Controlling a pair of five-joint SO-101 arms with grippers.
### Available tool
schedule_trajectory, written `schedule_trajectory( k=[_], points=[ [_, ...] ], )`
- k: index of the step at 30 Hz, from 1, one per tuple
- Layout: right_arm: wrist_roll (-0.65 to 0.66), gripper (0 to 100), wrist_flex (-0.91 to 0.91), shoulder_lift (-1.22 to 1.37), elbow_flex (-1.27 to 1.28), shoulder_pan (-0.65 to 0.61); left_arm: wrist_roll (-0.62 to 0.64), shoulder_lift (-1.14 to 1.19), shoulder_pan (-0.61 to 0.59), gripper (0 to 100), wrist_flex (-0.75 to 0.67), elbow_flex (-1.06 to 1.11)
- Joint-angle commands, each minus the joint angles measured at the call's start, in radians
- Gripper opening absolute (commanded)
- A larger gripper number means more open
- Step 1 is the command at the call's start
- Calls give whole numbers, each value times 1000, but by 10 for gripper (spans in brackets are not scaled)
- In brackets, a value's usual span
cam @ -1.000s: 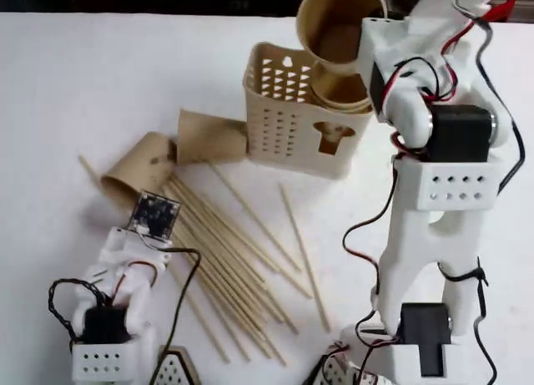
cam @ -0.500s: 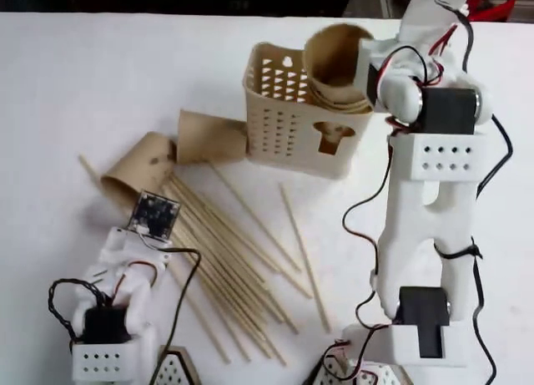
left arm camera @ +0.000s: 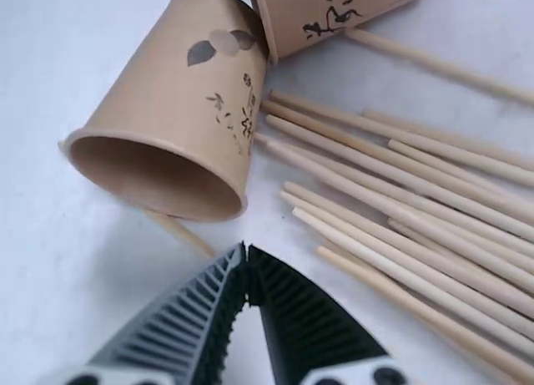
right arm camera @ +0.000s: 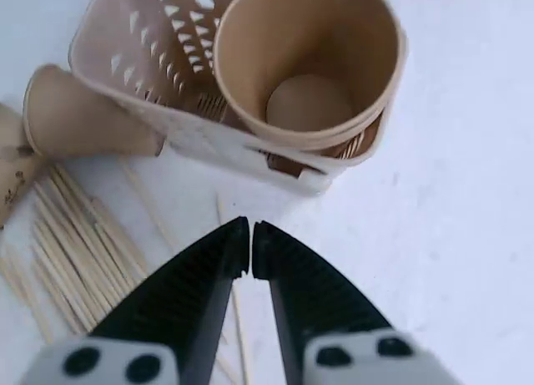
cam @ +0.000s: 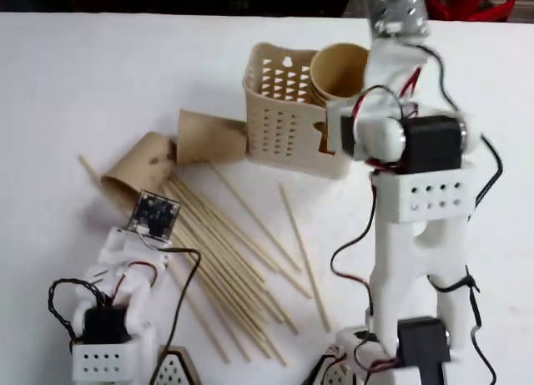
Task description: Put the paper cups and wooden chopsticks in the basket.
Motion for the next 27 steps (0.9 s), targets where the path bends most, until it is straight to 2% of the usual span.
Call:
schedule_trajectory(
  k=[1, 4, 6, 9, 14, 22, 27],
  points=[
    [0, 18, -59, -122, 175, -67, -91, -5, -10, 24, 60, -81],
    [0, 18, -147, -225, 361, -119, -118, -5, -10, 35, 95, -121],
    [0, 18, -226, -292, 496, -143, -117, -5, -16, 85, 126, -158],
    [-5, 18, -367, -387, 695, -148, -83, -4, -85, 144, 140, -216],
    [-2, 18, -584, -507, 970, -145, -78, -2, -182, 163, 135, -301],
    [-5, 18, -722, -572, 1112, -119, -57, 24, -185, 192, 112, -336],
    [-8, 18, -765, -572, 1134, -41, 9, 272, -183, 193, 51, -437]
  ],
)
